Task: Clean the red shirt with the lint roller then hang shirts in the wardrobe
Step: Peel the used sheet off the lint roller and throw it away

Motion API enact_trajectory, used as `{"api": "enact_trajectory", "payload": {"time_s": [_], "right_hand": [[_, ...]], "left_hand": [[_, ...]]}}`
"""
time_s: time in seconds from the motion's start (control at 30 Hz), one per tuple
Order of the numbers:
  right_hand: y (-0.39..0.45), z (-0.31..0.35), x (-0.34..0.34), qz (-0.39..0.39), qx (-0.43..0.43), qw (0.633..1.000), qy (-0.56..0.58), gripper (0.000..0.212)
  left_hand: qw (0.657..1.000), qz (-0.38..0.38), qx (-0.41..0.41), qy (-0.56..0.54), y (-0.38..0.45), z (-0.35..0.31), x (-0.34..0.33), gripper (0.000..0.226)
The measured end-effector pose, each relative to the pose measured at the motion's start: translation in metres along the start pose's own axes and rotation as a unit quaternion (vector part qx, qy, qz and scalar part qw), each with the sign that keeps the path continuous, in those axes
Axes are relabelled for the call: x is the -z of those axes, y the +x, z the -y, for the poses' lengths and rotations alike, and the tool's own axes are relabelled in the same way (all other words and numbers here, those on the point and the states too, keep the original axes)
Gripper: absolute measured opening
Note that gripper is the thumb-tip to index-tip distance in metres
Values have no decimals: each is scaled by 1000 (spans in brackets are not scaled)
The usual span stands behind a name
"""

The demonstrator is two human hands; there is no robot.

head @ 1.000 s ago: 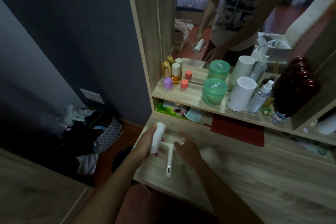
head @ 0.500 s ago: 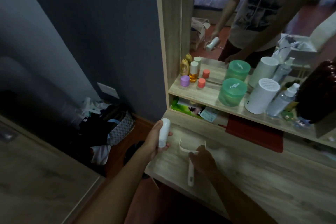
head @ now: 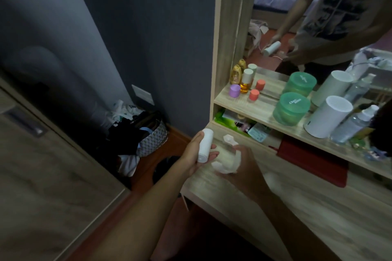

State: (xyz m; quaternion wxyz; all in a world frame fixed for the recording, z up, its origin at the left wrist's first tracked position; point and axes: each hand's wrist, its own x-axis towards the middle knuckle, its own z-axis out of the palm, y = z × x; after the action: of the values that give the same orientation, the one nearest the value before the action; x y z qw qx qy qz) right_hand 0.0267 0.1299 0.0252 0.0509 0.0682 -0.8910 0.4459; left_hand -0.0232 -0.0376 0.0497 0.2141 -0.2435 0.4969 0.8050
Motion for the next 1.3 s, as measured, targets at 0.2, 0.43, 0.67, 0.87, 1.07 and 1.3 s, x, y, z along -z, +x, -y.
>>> {"api": "enact_trajectory", "payload": {"time_s": [0.2, 0.43, 0.67, 0.87, 1.07, 1.3], "right_hand": [[9, 22, -1, 10, 48, 996, -76, 118], [12, 31, 2, -18, 64, 989, -132, 117], [15, 33, -3, -24, 41, 985, -164, 119], [22, 39, -1, -32, 32, 985, -167, 120], [49, 52, 18, 157, -2, 988, 11, 83], [62, 47, -1, 64, 75, 994, -55, 34]], "left_hand": [[999, 38, 18, -33, -7, 7, -12, 56], [998, 62, 20, -23, -8, 5, -12, 66], [999, 48, -20, -10, -9, 7, -14, 60], [997, 46, -62, -5, -18, -4, -21, 38], [997, 16, -43, -56, -19, 2, -10, 49], [996, -33, -62, -61, -22, -2, -7, 43]]}}
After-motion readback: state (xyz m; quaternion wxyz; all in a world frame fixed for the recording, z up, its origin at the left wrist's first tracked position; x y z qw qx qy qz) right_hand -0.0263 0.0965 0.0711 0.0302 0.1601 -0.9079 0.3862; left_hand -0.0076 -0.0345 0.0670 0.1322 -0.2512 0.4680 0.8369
